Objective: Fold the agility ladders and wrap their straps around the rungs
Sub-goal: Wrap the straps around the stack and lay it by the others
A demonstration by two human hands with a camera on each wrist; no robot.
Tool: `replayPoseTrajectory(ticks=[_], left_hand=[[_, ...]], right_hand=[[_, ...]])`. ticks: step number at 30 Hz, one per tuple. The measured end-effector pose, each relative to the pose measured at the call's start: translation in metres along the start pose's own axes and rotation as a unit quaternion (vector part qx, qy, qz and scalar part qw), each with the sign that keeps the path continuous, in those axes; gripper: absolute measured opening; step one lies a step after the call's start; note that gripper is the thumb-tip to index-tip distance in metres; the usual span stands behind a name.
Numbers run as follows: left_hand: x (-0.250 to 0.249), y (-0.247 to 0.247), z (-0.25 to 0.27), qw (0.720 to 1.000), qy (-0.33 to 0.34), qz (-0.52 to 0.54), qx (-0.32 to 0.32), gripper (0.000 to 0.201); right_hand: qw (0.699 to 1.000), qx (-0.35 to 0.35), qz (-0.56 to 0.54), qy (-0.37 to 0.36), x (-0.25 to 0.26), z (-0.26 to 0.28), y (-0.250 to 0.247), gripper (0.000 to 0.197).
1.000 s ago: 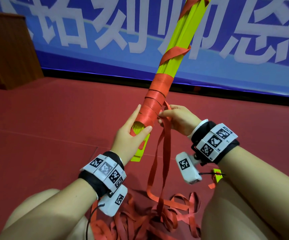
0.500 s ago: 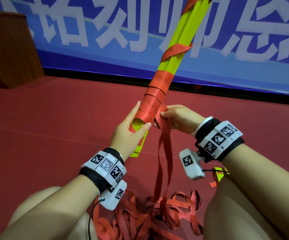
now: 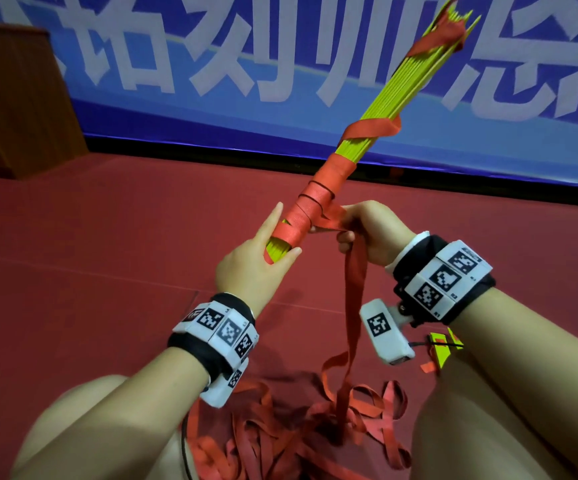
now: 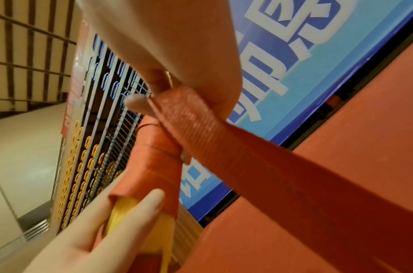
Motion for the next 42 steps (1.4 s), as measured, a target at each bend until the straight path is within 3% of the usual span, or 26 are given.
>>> replayPoseTrajectory(ticks=[2, 4, 6, 8, 10, 13, 16, 20, 23, 26, 29, 32, 35, 39, 42], left_hand=[[-0.005, 0.005, 0.001, 0.997, 0.015, -0.081, 0.003, 0.071], [-0.016, 0.008, 0.004, 0.983, 0.073, -0.166, -0.022, 0.069], [-0.026, 0.012, 0.008, 0.971, 0.143, -0.184, -0.055, 0.064], [-0.031, 0.016, 0.011, 0.964, 0.194, -0.161, -0.08, 0.058], [-0.031, 0.012, 0.01, 0.979, 0.173, -0.083, -0.067, 0.059], [-0.006, 0.016, 0.001, 0.991, 0.042, 0.121, 0.022, 0.067], [0.005, 0.019, -0.005, 0.946, -0.027, 0.311, 0.083, 0.058], [-0.014, 0.043, 0.013, 0.825, -0.09, 0.505, 0.237, 0.035], [-0.018, 0.041, 0.014, 0.795, -0.091, 0.546, 0.248, 0.035], [-0.013, 0.035, 0.009, 0.802, -0.092, 0.542, 0.235, 0.024], [-0.009, 0.031, 0.004, 0.847, -0.061, 0.488, 0.204, 0.018], [-0.006, 0.027, 0.002, 0.875, -0.039, 0.457, 0.154, 0.026], [-0.003, 0.019, -0.001, 0.891, -0.025, 0.447, 0.079, 0.047], [0.002, 0.011, -0.003, 0.888, -0.034, 0.459, 0.003, 0.057], [0.005, 0.001, -0.004, 0.882, -0.047, 0.468, -0.031, 0.057]], right_hand=[[0.999, -0.046, -0.007, -0.015, 0.001, 0.0, -0.001, 0.021], [0.991, -0.105, 0.052, -0.058, 0.002, 0.002, -0.003, 0.033], [0.978, -0.169, 0.081, -0.09, -0.001, 0.003, -0.008, 0.04], [0.974, -0.204, 0.03, -0.099, -0.007, 0.0, -0.015, 0.037], [0.973, -0.201, -0.022, -0.109, -0.009, -0.004, -0.02, 0.031], [0.981, -0.147, -0.009, -0.129, -0.001, -0.008, -0.02, 0.024], [0.985, -0.049, -0.004, -0.165, 0.01, -0.002, -0.007, 0.021], [0.979, 0.013, 0.033, -0.203, 0.021, 0.007, 0.009, 0.017], [0.981, 0.056, 0.03, -0.184, 0.025, 0.007, 0.011, 0.023], [0.987, 0.075, -0.013, -0.143, 0.023, 0.005, 0.011, 0.024], [0.992, 0.053, 0.0, -0.115, 0.012, 0.0, 0.01, 0.028], [0.993, 0.042, 0.015, -0.109, 0.01, -0.003, 0.013, 0.029], [0.988, 0.011, 0.04, -0.15, 0.018, 0.001, 0.017, 0.025], [0.98, 0.017, 0.042, -0.195, 0.025, 0.003, 0.026, 0.017], [0.98, 0.018, 0.054, -0.193, 0.027, 0.002, 0.022, 0.024]])
Point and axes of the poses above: each hand's wrist, its own z-axis away from the middle knuckle, its own y-axis out of the palm, x = y × z, the point moved 8 cm from there along -z, towards the middle knuckle, and after that the axes turned 7 degrees about y, right-handed, at the moved point
